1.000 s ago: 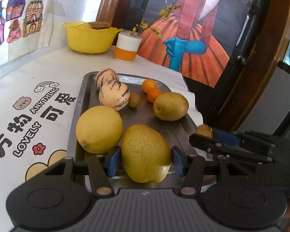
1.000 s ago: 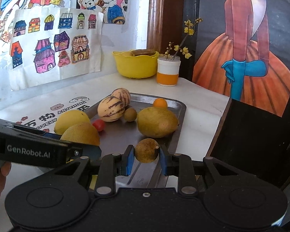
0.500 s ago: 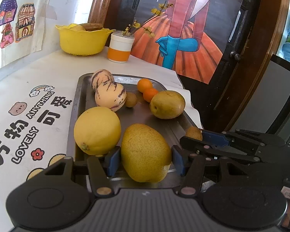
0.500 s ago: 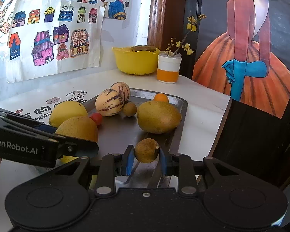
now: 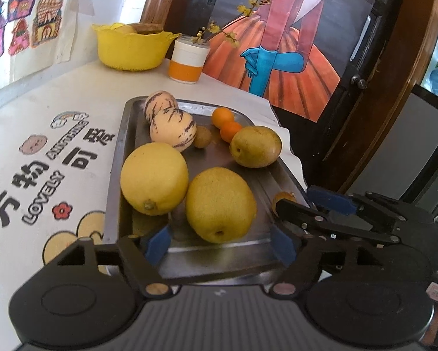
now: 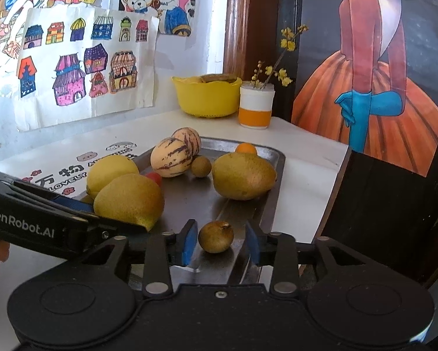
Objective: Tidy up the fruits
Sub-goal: 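Lower the small brown fruit onto the tray and open the right tool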
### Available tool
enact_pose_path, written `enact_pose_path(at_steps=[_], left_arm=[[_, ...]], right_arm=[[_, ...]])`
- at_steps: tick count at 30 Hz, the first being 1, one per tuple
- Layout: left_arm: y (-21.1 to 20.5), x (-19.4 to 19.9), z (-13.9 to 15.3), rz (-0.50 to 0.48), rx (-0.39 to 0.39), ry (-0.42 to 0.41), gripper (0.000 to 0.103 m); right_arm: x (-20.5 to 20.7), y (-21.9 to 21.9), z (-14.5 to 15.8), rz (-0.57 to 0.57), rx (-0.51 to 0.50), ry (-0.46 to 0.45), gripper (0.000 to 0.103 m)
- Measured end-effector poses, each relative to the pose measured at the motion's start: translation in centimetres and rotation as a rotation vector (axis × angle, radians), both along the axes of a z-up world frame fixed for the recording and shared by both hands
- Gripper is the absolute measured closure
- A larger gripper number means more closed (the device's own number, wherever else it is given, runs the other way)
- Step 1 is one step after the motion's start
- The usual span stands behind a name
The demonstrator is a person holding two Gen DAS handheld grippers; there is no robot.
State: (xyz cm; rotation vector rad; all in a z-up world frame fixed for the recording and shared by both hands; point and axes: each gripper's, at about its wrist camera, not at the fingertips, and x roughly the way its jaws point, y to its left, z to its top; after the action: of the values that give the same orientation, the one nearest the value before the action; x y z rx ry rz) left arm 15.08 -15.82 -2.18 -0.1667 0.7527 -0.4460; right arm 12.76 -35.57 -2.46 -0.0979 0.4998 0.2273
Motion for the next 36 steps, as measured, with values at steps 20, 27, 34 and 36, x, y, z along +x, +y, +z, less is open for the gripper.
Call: enact_pose_path(at_steps=[20, 27, 34, 36], left_arm=[[4.2, -6.3, 4.7, 0.03, -0.065, -0.129, 0.001], [7.4, -7.8, 5.7, 0.123, -0.061, -0.172, 0.0], [9.7, -9.6, 6.0, 0.166, -0.024, -0.212, 0.001], [10.1, -10.0, 5.9, 0.17, -0.023, -0.216, 0.0]], right_arm=[[-5.9, 0.1, 4.5, -0.105, 0.037, -0.117, 0.001], [-8.1, 1.1, 5.8, -0.124, 0.087, -0.141, 0.001], [-10.7, 2.9, 7.0, -0.123, 0.107, -0.181, 0.001], [-11.3, 3.4, 7.2, -0.121, 0.107, -0.19, 0.001]])
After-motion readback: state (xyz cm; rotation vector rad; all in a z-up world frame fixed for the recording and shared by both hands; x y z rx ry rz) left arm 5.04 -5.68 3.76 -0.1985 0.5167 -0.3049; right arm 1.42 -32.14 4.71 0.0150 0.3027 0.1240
